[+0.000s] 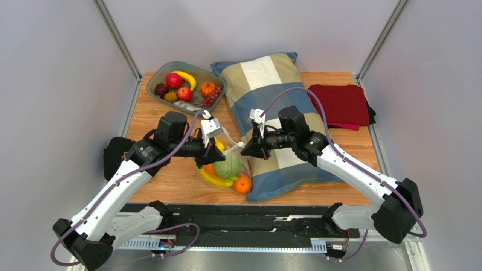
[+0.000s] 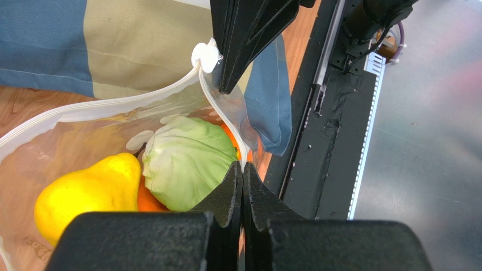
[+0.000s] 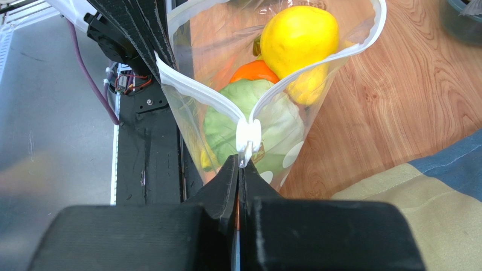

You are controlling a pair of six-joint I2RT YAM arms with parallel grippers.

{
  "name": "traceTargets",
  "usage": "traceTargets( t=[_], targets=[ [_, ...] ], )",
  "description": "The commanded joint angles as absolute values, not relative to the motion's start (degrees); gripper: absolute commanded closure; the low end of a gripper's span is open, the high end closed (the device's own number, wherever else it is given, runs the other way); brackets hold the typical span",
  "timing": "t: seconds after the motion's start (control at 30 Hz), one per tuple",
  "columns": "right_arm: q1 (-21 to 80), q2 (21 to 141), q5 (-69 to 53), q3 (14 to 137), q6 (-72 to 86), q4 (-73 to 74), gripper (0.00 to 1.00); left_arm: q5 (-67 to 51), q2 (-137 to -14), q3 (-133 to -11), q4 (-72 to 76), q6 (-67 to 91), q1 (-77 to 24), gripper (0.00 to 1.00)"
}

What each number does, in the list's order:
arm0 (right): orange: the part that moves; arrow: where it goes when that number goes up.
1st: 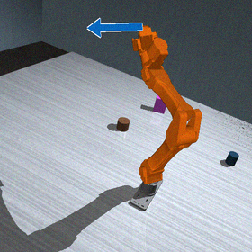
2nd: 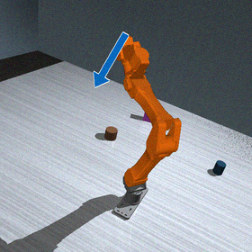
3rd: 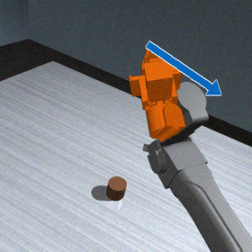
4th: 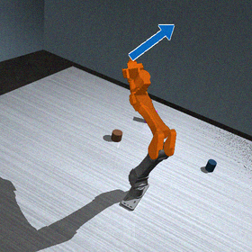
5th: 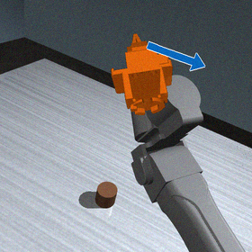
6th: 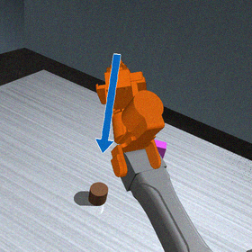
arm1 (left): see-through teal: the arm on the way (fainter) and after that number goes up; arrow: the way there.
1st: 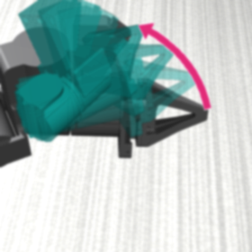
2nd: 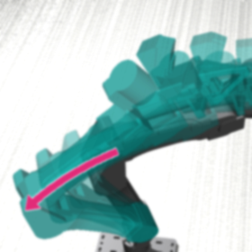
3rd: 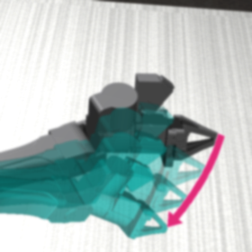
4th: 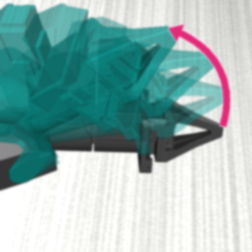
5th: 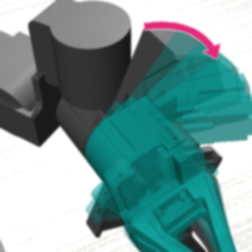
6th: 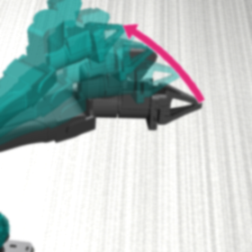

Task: Place the food in the zip-top bag and seal the zipper
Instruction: Adjust the zipper food storage bag at the center of the board, then zip the zipper food storage bag at the center of the board.

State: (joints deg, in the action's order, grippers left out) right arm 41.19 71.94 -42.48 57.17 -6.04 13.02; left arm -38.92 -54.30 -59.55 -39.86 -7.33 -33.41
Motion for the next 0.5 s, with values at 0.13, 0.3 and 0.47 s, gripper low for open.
traceTargets(
  t=[0.13, 0.3, 0.47],
  targets=[
    [41.7, 71.2, -41.4, 61.0, -6.9, 12.5, 0.83, -41.2, -53.3, -59.2, -36.9, -6.8, -33.9, 1.0],
    [41.8, 72.1, -41.7, 61.7, -7.0, 12.9, 0.83, -41.3, -53.2, -59.5, -36.7, -6.8, -33.9, 1.0],
    [41.7, 72.2, -42.4, 61.3, -7.3, 12.6, 1.0, -41.4, -52.8, -59.5, -36.7, -6.7, -33.8, 1.0]
  ],
)
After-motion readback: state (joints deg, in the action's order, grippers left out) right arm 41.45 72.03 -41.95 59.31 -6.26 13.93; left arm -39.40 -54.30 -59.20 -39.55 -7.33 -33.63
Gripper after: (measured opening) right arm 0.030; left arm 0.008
